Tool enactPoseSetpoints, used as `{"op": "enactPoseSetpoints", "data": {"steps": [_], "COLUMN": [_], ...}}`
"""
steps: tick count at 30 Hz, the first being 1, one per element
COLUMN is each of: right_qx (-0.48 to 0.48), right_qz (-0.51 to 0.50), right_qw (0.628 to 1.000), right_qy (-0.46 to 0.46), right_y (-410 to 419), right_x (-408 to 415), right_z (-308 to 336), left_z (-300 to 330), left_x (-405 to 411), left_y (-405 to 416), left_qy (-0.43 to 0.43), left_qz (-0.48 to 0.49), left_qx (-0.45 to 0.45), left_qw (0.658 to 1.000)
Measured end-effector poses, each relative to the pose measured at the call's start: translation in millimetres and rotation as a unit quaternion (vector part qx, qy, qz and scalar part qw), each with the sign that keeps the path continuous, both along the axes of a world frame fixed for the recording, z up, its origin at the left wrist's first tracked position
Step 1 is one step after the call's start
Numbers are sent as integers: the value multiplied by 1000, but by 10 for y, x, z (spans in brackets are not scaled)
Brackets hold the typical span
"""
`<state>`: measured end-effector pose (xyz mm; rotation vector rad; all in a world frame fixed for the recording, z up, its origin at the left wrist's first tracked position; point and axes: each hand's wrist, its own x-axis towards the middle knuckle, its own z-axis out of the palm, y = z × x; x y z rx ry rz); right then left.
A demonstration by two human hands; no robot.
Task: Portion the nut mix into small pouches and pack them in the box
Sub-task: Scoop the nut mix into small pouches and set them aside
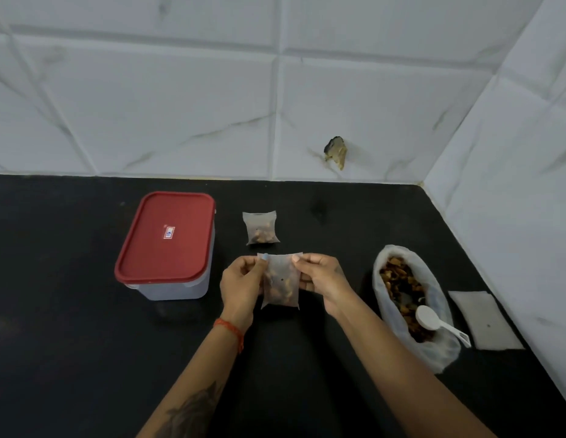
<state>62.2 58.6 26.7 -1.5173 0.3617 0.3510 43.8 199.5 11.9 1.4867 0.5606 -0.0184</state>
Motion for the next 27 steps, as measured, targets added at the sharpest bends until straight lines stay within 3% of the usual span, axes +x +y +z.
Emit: {"op": "enactPoseSetpoints", "data": {"steps": [13,20,23,27], "right_qx": [-184,-288,-344,-418], "right_qz": [-52,-5,3,89], "right_qw": [976,944,894,803], "right_qy": [-101,-164,-288,-415], "right_y": [479,493,478,413], "right_x": [1053,1050,904,730], "right_z": [-283,-380,-459,-650], "left_z": [-98,-216,-328,-515], "left_x": [922,961,832,631], "left_y": [148,117,120,87], "left_qy": [-35,-76,-167,-226], "left_qz": [88,76,26,-97], "left_qx": [159,217,321,480], "left_qw": [983,970,932,842]}}
